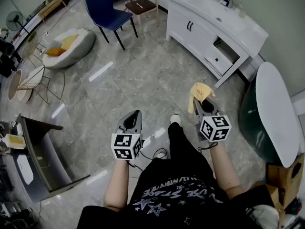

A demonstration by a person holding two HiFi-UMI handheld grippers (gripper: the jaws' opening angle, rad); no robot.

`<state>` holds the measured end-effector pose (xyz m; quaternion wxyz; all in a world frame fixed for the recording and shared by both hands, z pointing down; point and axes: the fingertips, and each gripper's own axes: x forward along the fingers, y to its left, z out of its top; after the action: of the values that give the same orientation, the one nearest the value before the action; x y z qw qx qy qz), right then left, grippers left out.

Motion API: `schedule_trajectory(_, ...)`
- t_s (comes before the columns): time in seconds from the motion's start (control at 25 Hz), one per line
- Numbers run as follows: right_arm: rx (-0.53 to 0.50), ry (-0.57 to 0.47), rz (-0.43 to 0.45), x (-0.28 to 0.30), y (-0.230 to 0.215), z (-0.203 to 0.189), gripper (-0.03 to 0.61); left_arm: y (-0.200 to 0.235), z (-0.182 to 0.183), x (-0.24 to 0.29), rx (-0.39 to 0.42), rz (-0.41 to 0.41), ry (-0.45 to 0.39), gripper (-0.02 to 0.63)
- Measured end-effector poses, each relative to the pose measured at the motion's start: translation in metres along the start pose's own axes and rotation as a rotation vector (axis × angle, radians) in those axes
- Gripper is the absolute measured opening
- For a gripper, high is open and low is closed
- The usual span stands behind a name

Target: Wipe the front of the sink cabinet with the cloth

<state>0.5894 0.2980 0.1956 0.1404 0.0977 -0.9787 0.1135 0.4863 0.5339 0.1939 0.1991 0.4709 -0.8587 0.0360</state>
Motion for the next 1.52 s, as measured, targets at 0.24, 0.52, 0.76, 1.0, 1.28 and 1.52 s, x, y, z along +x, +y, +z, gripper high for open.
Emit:
schedule_trajectory(0.24, 0.021, 0.013, 0.027, 0.078, -0.027, 0.009, 0.081, 0.033, 0.008, 0.056, 0.001, 0.027, 0.039, 0.015)
schedule_trajectory(0.52, 0.038, 0.029, 0.076, 0.218, -0.075, 0.053, 0.081, 0.085, 0.065, 0.16, 0.01, 0.075, 0.061, 0.015)
schedule_trajectory(0.76, 0.051, 0.039, 0.106, 0.323, -0.132, 0.105, 0.081, 0.113, 0.137, 0.263, 0.003, 0.099, 0.057, 0.015)
schedule_trajectory(1.0, 0.058, 0.03, 0.112, 0.383, -0.169, 0.141, 0.081, 0.134, 0.191, 0.327, 0.023, 0.115, 0.028, 0.015)
schedule_trajectory(1.28, 0.131, 0.046, 0.04, 0.399, -0.211, 0.139, 0.081, 0.14, 0.221, 0.384, 0.058, 0.063, 0.069, 0.015)
schedule_trajectory(1.52, 0.176, 0.027, -0.091, 0.416, -0.26, 0.144, 0.081, 0.139, 0.252, 0.456, 0.123, -0.056, 0.076, 0.015)
